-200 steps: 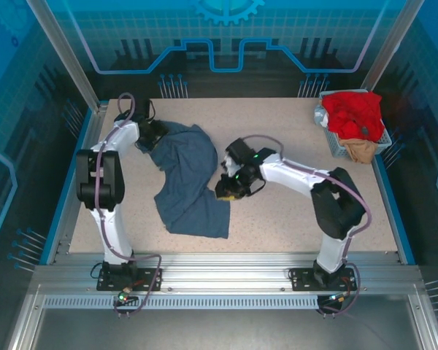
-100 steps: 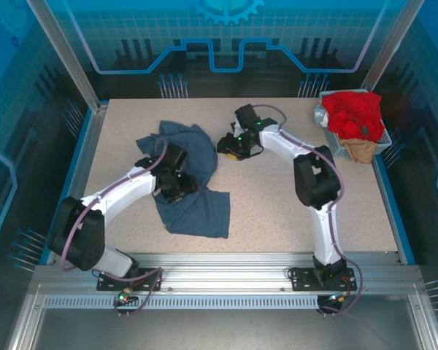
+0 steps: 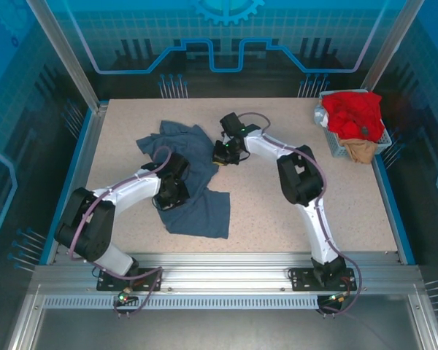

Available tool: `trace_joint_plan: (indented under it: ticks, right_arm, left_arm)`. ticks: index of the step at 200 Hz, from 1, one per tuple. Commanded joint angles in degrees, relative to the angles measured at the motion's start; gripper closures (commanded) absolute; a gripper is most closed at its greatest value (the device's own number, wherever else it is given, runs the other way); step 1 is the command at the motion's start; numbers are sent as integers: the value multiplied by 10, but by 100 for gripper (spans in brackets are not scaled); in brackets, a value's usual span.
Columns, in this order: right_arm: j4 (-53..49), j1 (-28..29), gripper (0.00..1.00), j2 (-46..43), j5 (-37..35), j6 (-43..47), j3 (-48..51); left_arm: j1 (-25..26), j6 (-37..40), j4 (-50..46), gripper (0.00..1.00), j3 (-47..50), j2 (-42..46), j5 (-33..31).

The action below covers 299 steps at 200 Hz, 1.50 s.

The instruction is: Fold and stack the t-shirts

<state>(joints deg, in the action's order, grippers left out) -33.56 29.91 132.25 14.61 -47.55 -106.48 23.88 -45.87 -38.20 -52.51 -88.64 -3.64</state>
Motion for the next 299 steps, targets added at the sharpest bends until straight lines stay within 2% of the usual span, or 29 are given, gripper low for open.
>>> trace_joint_plan:
  ticks: [1,55,77,97,116,149,163,180,192,201,215,234,256,299]
  right_arm:
    - [-11,-14,100,-142,-81,12,45]
    - [-59,-19,100,-356,-135,46,167]
    - [-64,0,100,-384,-143,67,163]
    - [-81,18,100,-334,-123,80,106]
    - [-96,28,100,-239,-80,81,32]
    - [-154,40,100,-22,-3,108,-199]
    - [-217,41,83,74,20,116,-327]
    - [-268,42,60,103,-3,125,-405]
    - [-251,41,50,58,-31,129,-352]
    - [-213,38,45,-4,-51,127,-266]
    - [-159,26,42,-101,-81,110,-124]
    - [-120,-5,43,-213,-107,85,52]
    - [-96,-48,48,-307,-96,62,225]
    - [-77,-114,55,-393,-83,29,406]
  left_arm:
    - [-6,31,-1,100,-5,16,-23]
    - [-4,46,42,100,-51,-26,15]
    - [-3,48,41,100,-72,-44,14]
    - [-2,43,36,100,-78,-46,2]
    - [-2,38,20,100,-82,-39,-15]
    - [-2,34,8,100,-65,5,-30]
    - [0,48,13,93,-54,27,-14]
    - [12,83,26,69,-39,58,17]
    - [25,109,44,55,-24,81,55]
    - [39,127,51,48,-13,99,74]
    - [74,161,52,42,3,126,89]
    - [123,185,41,42,20,142,106]
    - [165,155,40,46,25,116,124]
    - [194,42,64,59,-33,-32,99]
